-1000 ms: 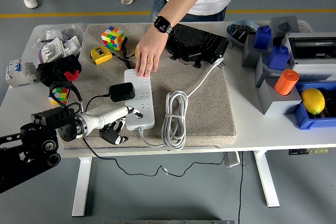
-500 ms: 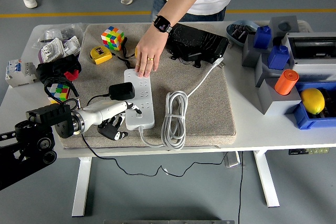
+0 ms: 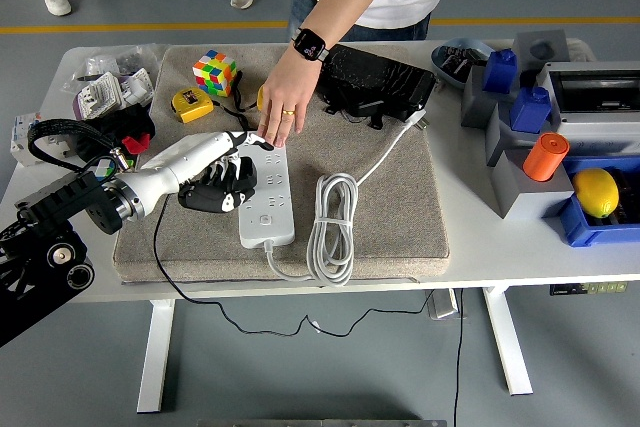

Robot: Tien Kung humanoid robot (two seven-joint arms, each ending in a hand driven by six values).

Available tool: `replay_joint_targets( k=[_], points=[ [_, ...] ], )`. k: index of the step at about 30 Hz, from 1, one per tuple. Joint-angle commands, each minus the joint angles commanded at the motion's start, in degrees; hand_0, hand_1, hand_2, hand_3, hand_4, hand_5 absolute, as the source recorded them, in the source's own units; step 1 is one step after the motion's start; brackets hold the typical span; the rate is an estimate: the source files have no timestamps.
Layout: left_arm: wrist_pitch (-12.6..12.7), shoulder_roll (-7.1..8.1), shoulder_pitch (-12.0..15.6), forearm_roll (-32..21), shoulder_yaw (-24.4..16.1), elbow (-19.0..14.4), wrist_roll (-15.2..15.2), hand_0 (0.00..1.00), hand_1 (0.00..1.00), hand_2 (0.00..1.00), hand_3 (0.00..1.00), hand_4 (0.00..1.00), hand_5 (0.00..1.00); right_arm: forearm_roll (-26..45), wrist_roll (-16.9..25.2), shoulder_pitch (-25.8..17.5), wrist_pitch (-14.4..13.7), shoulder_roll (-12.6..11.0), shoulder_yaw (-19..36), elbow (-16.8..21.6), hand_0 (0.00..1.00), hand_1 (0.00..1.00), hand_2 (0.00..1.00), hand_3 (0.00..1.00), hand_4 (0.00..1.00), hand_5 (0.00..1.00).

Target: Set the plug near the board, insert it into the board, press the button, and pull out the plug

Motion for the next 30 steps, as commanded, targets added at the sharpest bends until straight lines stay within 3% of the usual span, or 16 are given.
replay_joint_targets(
  k=[1, 2, 7, 8, 12, 14, 19, 23, 30],
  points=[
    [0.53, -0.19, 0.59, -0.65, -1.24, 0.35, -0.84, 0.21, 0.334, 0.462, 0.686, 0.906, 0.198, 0.0, 0.01, -0.02, 0.0, 0.04, 0.02, -0.03, 0.709, 0.715, 0.728, 0.627, 0.998, 0.612],
    [0.79, -0.32, 1.0, -1.11, -2.12, 0.58, -1.26, 0.5, 0.62, 0.579, 0.727, 0.998, 0.547, 0.0, 0.02, -0.02, -0.01, 0.05, 0.04, -0.04, 0.709, 0.715, 0.728, 0.627, 0.998, 0.612],
    [2.73, -2.19, 3.98, -3.83, -8.5, 2.15, -4.11, 0.5, 0.62, 0.579, 0.727, 0.998, 0.547, -0.05, 0.01, 0.14, 0.02, 0.08, -0.09, -0.08, 0.709, 0.715, 0.728, 0.627, 0.998, 0.612],
    [3.19, -2.73, 4.44, -4.42, -9.49, 2.43, -4.9, 0.748, 0.756, 0.718, 0.743, 0.998, 0.71, -0.06, 0.01, 0.18, 0.03, 0.1, -0.07, -0.07, 0.709, 0.715, 0.727, 0.626, 0.998, 0.612],
    [4.29, -4.56, 5.83, -5.25, -11.84, 3.08, -6.93, 0.748, 0.756, 0.718, 0.743, 0.998, 0.71, -0.07, -0.01, 0.3, 0.04, 0.24, 0.02, -0.15, 0.709, 0.715, 0.727, 0.626, 0.998, 0.612],
    [4.56, -5.56, 6.43, -5.22, -12.68, 3.56, -7.12, 0.776, 0.788, 0.774, 0.779, 0.998, 0.747, 0.02, -0.01, 0.37, 0.05, 0.25, -0.09, -0.27, 0.71, 0.715, 0.728, 0.627, 0.998, 0.612],
    [4.6, -7.6, 8.17, -5.07, -14.75, 4.41, -6.93, 0.776, 0.788, 0.774, 0.779, 0.998, 0.747, 0.12, -0.01, 0.45, 0.05, 0.34, -0.22, -0.39, 0.71, 0.715, 0.728, 0.627, 0.998, 0.612],
    [4.47, -8.35, 8.82, -4.97, -15.41, 4.81, -6.86, 0.757, 0.774, 0.767, 0.793, 0.998, 0.763, 0.08, 0.0, 0.48, 0.06, 0.43, -0.17, -0.36, 0.709, 0.715, 0.727, 0.626, 0.998, 0.612],
    [4.42, -8.35, 8.73, -4.99, -15.43, 5.13, -6.6, 0.749, 0.761, 0.759, 0.789, 0.998, 0.784, 0.09, 0.01, 0.6, 0.04, 0.34, -0.24, -0.33, 0.709, 0.715, 0.727, 0.626, 0.998, 0.612]
  ],
)
